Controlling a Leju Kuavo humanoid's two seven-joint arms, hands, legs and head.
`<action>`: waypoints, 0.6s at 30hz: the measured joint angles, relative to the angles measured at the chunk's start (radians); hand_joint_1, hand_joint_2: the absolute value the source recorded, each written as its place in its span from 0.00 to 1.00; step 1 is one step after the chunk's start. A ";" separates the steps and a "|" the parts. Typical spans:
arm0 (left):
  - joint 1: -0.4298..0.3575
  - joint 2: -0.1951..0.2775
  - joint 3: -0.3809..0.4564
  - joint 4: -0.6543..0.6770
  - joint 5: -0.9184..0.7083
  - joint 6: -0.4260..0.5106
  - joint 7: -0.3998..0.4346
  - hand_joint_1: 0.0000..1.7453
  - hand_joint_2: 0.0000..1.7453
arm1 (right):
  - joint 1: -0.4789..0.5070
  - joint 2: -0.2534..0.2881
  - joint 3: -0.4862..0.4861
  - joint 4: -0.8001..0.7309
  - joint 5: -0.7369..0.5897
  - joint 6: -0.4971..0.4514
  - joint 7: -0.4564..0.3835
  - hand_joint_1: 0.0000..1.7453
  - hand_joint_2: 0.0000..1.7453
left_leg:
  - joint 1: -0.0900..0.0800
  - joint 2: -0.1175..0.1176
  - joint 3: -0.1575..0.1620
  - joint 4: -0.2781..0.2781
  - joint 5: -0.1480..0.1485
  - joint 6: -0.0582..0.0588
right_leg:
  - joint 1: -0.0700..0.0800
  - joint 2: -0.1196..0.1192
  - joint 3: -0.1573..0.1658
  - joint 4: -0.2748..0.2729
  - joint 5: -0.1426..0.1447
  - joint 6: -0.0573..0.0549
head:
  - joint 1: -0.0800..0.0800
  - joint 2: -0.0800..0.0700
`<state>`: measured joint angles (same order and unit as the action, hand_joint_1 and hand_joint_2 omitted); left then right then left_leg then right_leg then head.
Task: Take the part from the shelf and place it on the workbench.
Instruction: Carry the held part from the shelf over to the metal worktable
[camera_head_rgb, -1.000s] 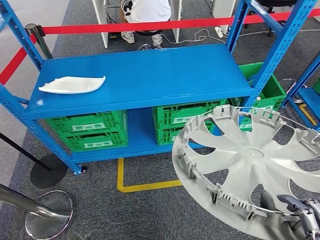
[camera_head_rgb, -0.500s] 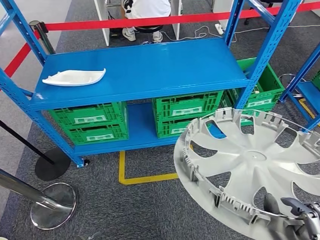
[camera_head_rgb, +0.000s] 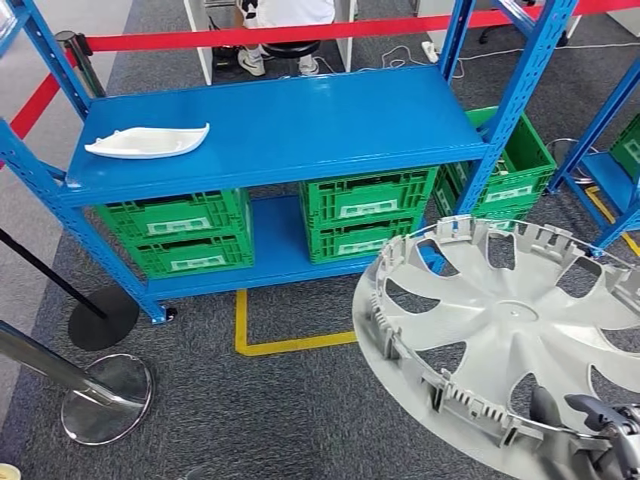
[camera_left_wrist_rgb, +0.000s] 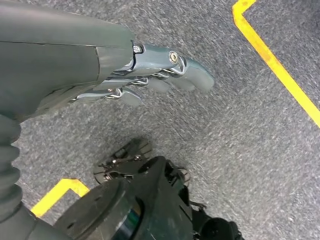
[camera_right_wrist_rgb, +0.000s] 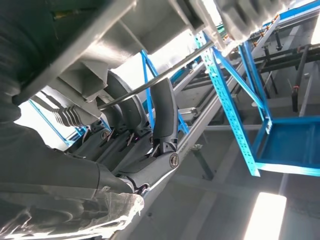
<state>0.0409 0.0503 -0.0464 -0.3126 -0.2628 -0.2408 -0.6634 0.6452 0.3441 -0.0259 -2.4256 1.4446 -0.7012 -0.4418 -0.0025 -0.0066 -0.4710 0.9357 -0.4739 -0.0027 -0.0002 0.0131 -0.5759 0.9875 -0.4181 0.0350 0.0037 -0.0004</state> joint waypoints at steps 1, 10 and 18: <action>-0.004 -0.003 -0.004 0.000 0.000 0.006 0.000 0.00 1.00 | 0.001 0.000 0.000 -0.001 0.000 0.000 0.000 1.00 1.00 | 0.001 0.003 -0.005 -0.001 0.006 0.007 | -0.001 -0.001 -0.007 0.010 -0.011 0.006 | 0.001 0.000; -0.087 -0.077 -0.026 0.040 -0.013 0.088 0.002 0.00 1.00 | -0.004 0.000 0.002 -0.002 0.003 0.000 0.001 1.00 1.00 | 0.004 0.031 -0.074 0.009 0.059 0.014 | -0.010 -0.022 0.031 0.118 -0.104 0.040 | 0.009 0.000; -0.144 -0.130 -0.028 0.050 -0.010 0.116 0.017 0.00 1.00 | -0.027 0.000 0.009 0.001 -0.016 0.000 -0.017 1.00 1.00 | 0.002 0.026 -0.131 0.097 0.004 -0.024 | -0.009 -0.020 0.058 -0.007 -0.046 -0.020 | 0.005 0.000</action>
<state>-0.1031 -0.0795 -0.0740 -0.2626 -0.2725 -0.1251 -0.6468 0.6186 0.3441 -0.0166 -2.4242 1.4288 -0.7008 -0.4586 -0.0003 0.0192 -0.6020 1.0324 -0.4697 -0.0271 -0.0090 -0.0074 -0.5176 0.9807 -0.4638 0.0153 0.0092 -0.0004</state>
